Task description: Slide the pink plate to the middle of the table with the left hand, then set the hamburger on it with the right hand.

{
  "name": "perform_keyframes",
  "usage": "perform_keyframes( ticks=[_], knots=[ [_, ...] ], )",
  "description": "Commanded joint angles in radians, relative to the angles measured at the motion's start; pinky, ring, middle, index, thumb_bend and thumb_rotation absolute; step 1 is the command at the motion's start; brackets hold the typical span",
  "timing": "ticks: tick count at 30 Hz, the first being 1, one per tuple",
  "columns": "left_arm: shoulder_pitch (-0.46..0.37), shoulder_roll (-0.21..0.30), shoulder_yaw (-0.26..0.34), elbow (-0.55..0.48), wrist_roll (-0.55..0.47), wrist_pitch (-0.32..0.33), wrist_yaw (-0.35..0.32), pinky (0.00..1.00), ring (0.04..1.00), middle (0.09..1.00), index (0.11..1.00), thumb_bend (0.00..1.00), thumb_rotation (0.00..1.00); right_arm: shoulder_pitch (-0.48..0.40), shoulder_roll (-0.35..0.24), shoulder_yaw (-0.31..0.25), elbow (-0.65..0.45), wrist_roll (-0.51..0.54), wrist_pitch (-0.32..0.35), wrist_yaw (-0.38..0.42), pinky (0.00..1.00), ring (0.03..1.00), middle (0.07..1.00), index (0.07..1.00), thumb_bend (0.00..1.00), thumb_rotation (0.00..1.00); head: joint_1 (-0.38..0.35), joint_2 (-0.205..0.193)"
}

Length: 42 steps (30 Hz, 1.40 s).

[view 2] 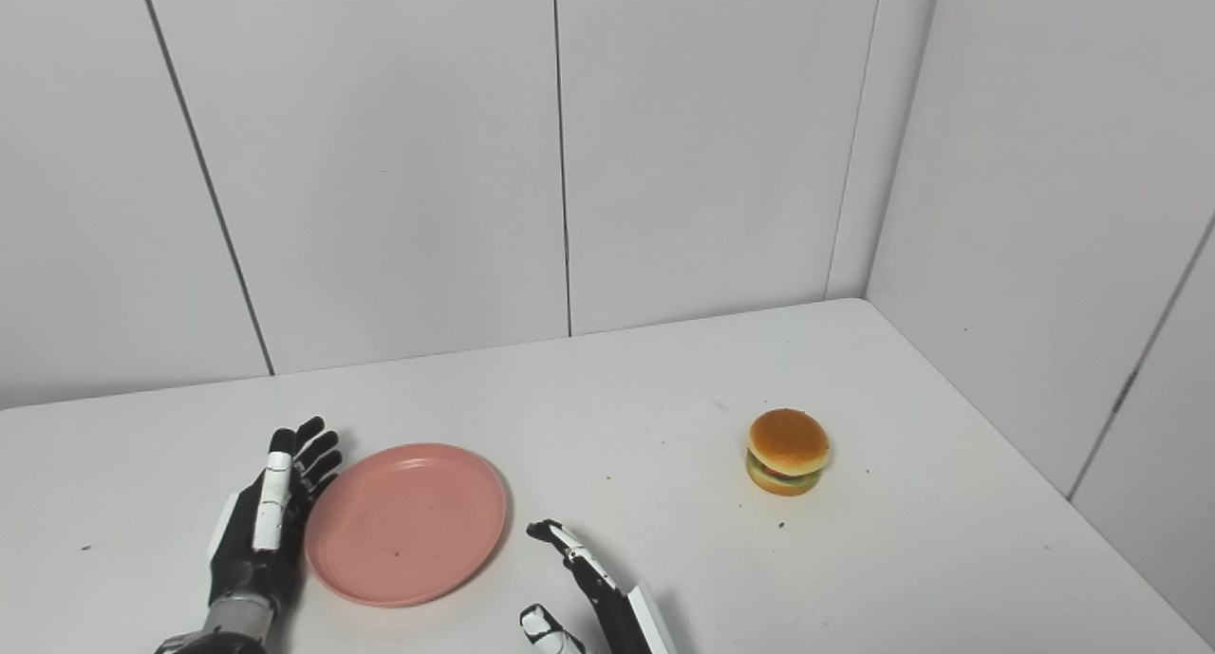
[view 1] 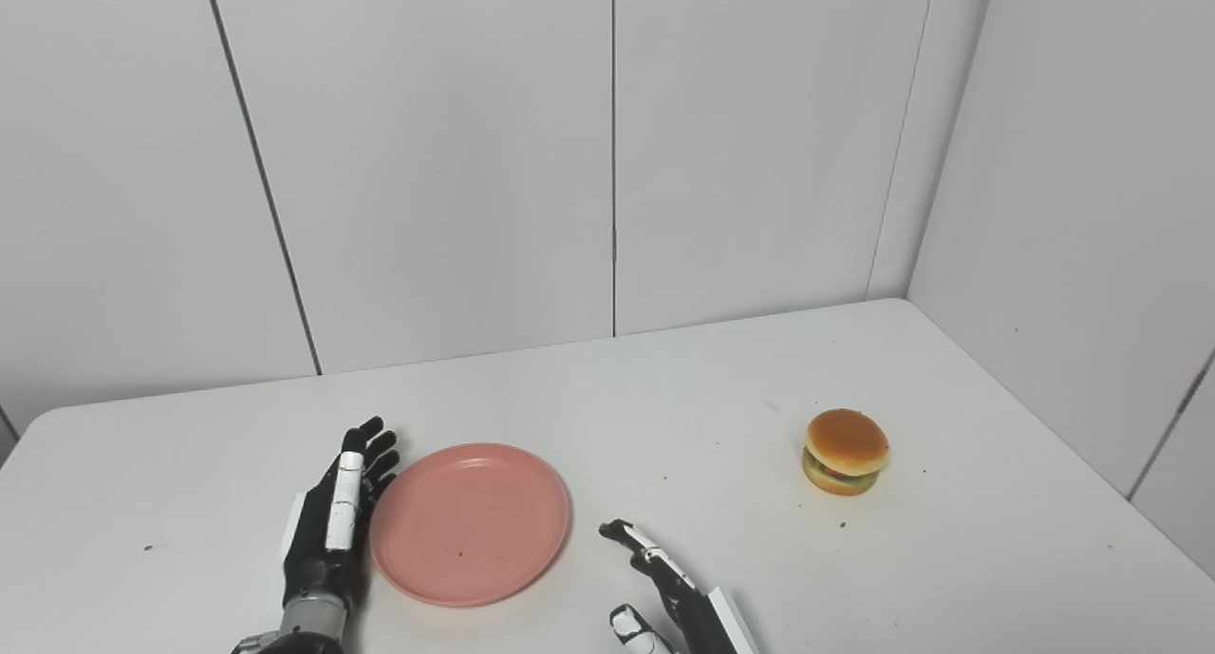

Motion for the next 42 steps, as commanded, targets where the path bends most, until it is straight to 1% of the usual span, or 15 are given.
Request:
perform_keyframes(
  ticks=[1,4,6,9,13,14,18,21,22,25,28,32,35,38,42],
  knots=[
    [-0.037,0.002,0.0,-0.003,-0.004,-0.027,-0.006,0.89,0.884,0.863,0.831,0.82,0.9,0.044,0.017,0.001,-0.088,-0.092,-0.017,-0.036,0.86,0.896,0.902,0.854,0.74,0.95,0.0,0.001],
    [-0.043,0.004,0.0,0.016,-0.002,-0.032,-0.01,0.88,0.883,0.861,0.833,0.82,0.9,0.013,0.004,-0.009,-0.168,-0.194,0.045,-0.022,0.81,0.875,0.895,0.854,0.76,0.96,0.001,-0.002],
    [-0.046,0.004,0.0,0.025,-0.002,-0.035,-0.012,0.86,0.879,0.864,0.83,0.83,0.89,-0.015,-0.003,-0.021,-0.206,-0.25,0.079,-0.013,0.76,0.853,0.87,0.832,0.77,0.96,0.003,-0.004],
    [-0.049,0.009,0.0,0.035,0.005,-0.042,-0.007,0.85,0.867,0.858,0.825,0.83,0.89,-0.09,-0.029,-0.054,-0.251,-0.312,0.109,-0.003,0.74,0.841,0.848,0.806,0.78,0.93,0.004,-0.007],
    [-0.059,0.018,0.008,0.054,-0.005,-0.051,-0.014,0.88,0.877,0.855,0.832,0.83,0.89,-0.171,-0.065,-0.092,-0.29,-0.381,0.145,0.028,0.74,0.844,0.84,0.788,0.8,0.91,-0.003,-0.013],
    [-0.061,0.019,0.009,0.056,-0.006,-0.054,-0.016,0.88,0.878,0.857,0.832,0.83,0.89,-0.186,-0.074,-0.098,-0.296,-0.396,0.15,0.033,0.74,0.844,0.837,0.778,0.79,0.9,-0.003,-0.013],
    [-0.064,0.023,0.009,0.053,-0.005,-0.05,-0.023,0.86,0.875,0.859,0.834,0.83,0.89,-0.257,-0.133,-0.124,-0.286,-0.471,0.147,0.022,0.75,0.849,0.83,0.757,0.78,0.86,-0.012,-0.014],
    [-0.066,0.024,0.009,0.051,-0.005,-0.049,-0.028,0.87,0.877,0.86,0.833,0.83,0.88,-0.302,-0.181,-0.146,-0.271,-0.548,0.174,0.034,0.77,0.839,0.818,0.751,0.8,0.87,-0.015,-0.014],
    [-0.066,0.024,0.009,0.052,-0.005,-0.05,-0.03,0.87,0.878,0.861,0.834,0.83,0.88,-0.314,-0.197,-0.151,-0.264,-0.588,0.185,0.038,0.79,0.838,0.816,0.748,0.8,0.87,-0.016,-0.018],
    [-0.068,0.023,0.011,0.056,-0.008,-0.05,-0.034,0.87,0.879,0.862,0.832,0.83,0.88,-0.341,-0.252,-0.16,-0.225,-0.707,0.209,0.034,0.78,0.835,0.815,0.738,0.81,0.88,-0.016,-0.018],
    [-0.066,0.022,0.012,0.059,-0.008,-0.052,-0.035,0.86,0.88,0.863,0.831,0.83,0.88,-0.358,-0.294,-0.171,-0.188,-0.767,0.235,0.043,0.8,0.851,0.825,0.744,0.83,0.89,-0.014,-0.02],
    [-0.065,0.022,0.013,0.064,-0.006,-0.056,-0.033,0.88,0.877,0.857,0.826,0.82,0.88,-0.381,-0.35,-0.191,-0.131,-0.791,0.263,0.058,0.8,0.83,0.809,0.736,0.84,0.9,-0.012,-0.019],
    [-0.065,0.023,0.013,0.068,-0.003,-0.058,-0.033,0.88,0.875,0.856,0.828,0.82,0.88,-0.397,-0.373,-0.205,-0.089,-0.774,0.283,0.071,0.79,0.822,0.796,0.733,0.86,0.88,-0.012,-0.019],
    [-0.063,0.024,0.008,0.064,0.006,-0.058,-0.029,0.85,0.87,0.857,0.832,0.83,0.89,-0.41,-0.395,-0.206,-0.045,-0.759,0.293,0.066,0.77,0.807,0.783,0.729,0.87,0.88,-0.013,-0.02],
    [-0.06,0.023,0.007,0.06,0.006,-0.054,-0.03,0.85,0.872,0.858,0.836,0.84,0.89,-0.432,-0.421,-0.2,0.016,-0.756,0.323,0.092,0.76,0.79,0.774,0.744,0.87,0.91,-0.012,-0.017]
  ],
)
